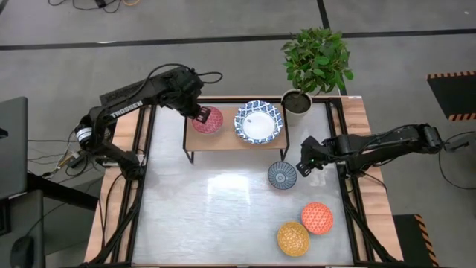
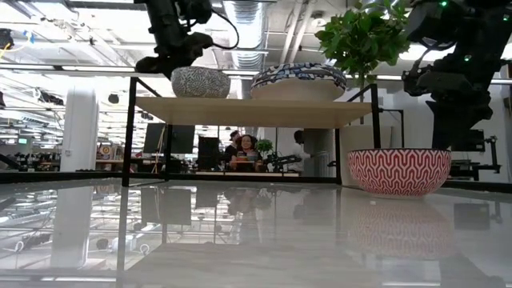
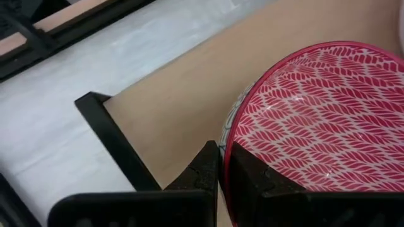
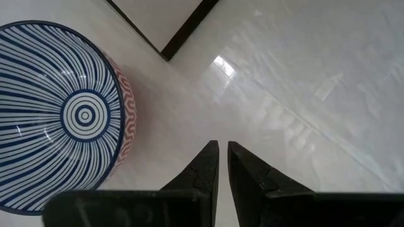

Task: Place and stack bowls onto a shelf
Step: Put the red patterned bowl on the shelf, then stack the blue patterned bowl on top of the red patterned bowl on the shelf

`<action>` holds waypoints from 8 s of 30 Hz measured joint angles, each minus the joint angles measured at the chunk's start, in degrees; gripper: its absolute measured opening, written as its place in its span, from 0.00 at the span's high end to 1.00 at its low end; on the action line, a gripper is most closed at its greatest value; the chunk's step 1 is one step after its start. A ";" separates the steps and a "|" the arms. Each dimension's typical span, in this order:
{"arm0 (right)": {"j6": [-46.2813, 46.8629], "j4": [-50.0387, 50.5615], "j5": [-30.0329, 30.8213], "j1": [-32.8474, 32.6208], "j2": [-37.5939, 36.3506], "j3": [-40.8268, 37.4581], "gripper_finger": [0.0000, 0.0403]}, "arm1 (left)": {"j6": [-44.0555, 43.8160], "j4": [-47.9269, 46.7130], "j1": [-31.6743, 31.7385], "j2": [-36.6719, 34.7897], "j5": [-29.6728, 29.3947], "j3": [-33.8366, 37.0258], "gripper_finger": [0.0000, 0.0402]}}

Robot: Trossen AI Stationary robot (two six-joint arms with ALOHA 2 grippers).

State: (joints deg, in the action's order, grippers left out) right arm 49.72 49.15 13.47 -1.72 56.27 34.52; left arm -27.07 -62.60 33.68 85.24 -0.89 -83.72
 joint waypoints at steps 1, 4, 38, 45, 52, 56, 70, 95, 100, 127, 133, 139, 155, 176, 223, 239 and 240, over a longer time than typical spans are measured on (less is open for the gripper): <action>-0.05 0.00 0.00 0.00 0.00 0.00 0.84 | 0.06 0.17 -0.01 -0.01 -0.01 0.00 0.99; -0.07 0.01 -0.02 0.00 0.00 0.00 0.84 | 0.06 0.27 -0.05 0.19 -0.90 0.08 0.99; 0.11 -1.11 -1.57 -0.02 0.00 -0.02 0.84 | 0.96 -2.84 -0.03 0.14 -2.93 -4.19 0.50; -0.02 -6.70 -1.57 -0.22 1.92 -0.02 0.84 | 1.20 -8.27 -0.37 0.12 -3.97 -10.76 0.50; 1.89 -8.12 -1.62 -0.26 4.49 -0.02 0.85 | 0.96 -15.32 -2.84 0.07 -4.72 -17.38 0.50; 1.71 -10.00 -2.95 -1.44 8.59 -0.04 0.87 | -0.10 -17.84 -5.33 0.06 -6.01 -20.57 0.50; 0.42 -29.06 -11.81 -4.72 20.17 0.02 0.91 | -9.00 -22.34 -16.59 -0.38 -9.07 -25.42 0.50; -27.75 -24.97 -18.03 -6.27 32.41 18.25 0.92 | -40.60 -16.79 -49.55 3.73 -26.90 -19.74 0.50; -26.71 -19.14 -16.97 -6.25 29.01 18.25 0.92 | -42.81 -9.84 -53.11 10.29 -26.86 -16.74 0.50; -26.21 -6.58 -14.99 -6.19 24.57 18.25 0.92 | -45.73 7.24 -51.98 34.71 -20.07 -16.51 0.50; -26.21 -5.67 -14.87 -6.60 24.57 18.23 0.92 | -42.15 9.39 -51.20 37.07 -16.18 -16.52 0.54; -26.58 -4.84 -14.86 -6.56 24.63 18.23 0.92 | -42.00 11.59 -50.54 39.39 -11.24 -16.50 0.62; -27.63 -2.56 -14.86 -6.56 24.61 18.21 0.92 | -41.58 10.06 -50.17 38.62 -6.15 -17.73 0.99; -24.83 -3.54 -13.33 -6.54 24.61 18.21 0.92 | -47.33 -12.48 -44.02 4.52 -24.78 -17.97 1.00; -17.58 -6.32 -10.47 -6.38 24.61 18.21 0.92 | -4.25 -16.63 0.56 7.82 0.21 -17.86 1.00; -17.68 -6.31 -10.47 -6.38 24.61 18.21 0.92 | -4.03 -12.12 0.54 7.62 1.60 -11.85 0.99; -17.77 -6.32 -10.47 -6.38 24.61 18.21 0.92 | -4.03 -12.06 0.54 7.64 1.65 -11.85 0.99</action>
State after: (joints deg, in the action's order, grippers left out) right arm 31.96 42.83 3.01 -8.10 80.88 52.73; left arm -31.09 -74.67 34.22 92.88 0.76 -95.57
